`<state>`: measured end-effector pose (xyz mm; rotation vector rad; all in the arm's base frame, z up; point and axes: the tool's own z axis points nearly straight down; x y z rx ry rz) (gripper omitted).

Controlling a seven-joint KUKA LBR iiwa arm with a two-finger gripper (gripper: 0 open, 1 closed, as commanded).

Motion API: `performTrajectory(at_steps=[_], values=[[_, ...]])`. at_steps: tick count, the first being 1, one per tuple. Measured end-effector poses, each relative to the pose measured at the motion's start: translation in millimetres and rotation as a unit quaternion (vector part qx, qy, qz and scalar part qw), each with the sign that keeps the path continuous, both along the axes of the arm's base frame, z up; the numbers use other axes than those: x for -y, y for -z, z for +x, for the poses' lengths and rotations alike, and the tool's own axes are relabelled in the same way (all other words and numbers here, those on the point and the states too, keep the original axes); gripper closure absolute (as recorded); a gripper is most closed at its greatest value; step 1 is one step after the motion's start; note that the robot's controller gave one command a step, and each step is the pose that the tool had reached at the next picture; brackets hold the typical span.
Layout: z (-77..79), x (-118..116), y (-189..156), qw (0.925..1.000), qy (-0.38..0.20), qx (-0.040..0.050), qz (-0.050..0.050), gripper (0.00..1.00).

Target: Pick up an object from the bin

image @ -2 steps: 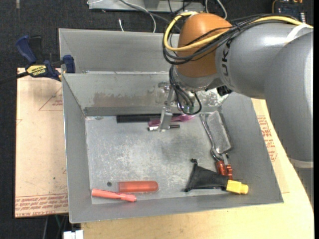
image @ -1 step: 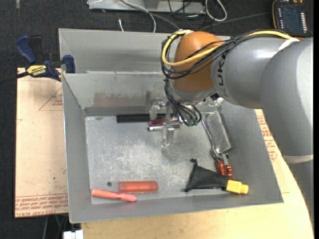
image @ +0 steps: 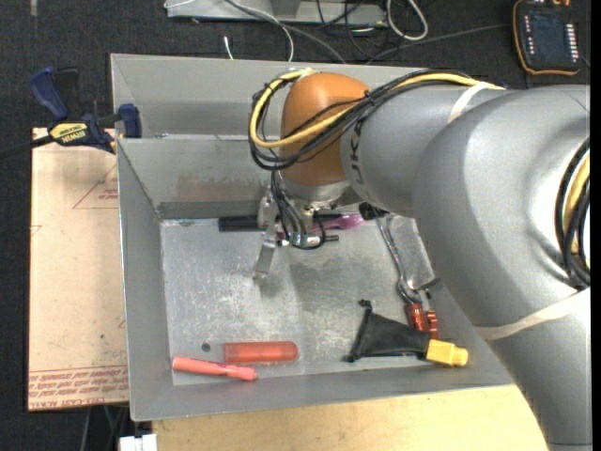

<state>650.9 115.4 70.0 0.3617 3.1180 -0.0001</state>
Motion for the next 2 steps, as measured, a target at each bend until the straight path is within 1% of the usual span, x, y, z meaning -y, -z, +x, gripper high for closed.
performTrajectory(at_steps=[1,2], values=[[6.5,96.1,-1.2,0.9813,-0.192,-0.0012,0.003,1.0],[6.5,95.7,-1.2,0.9813,-0.193,-0.0012,0.003,1.0]])
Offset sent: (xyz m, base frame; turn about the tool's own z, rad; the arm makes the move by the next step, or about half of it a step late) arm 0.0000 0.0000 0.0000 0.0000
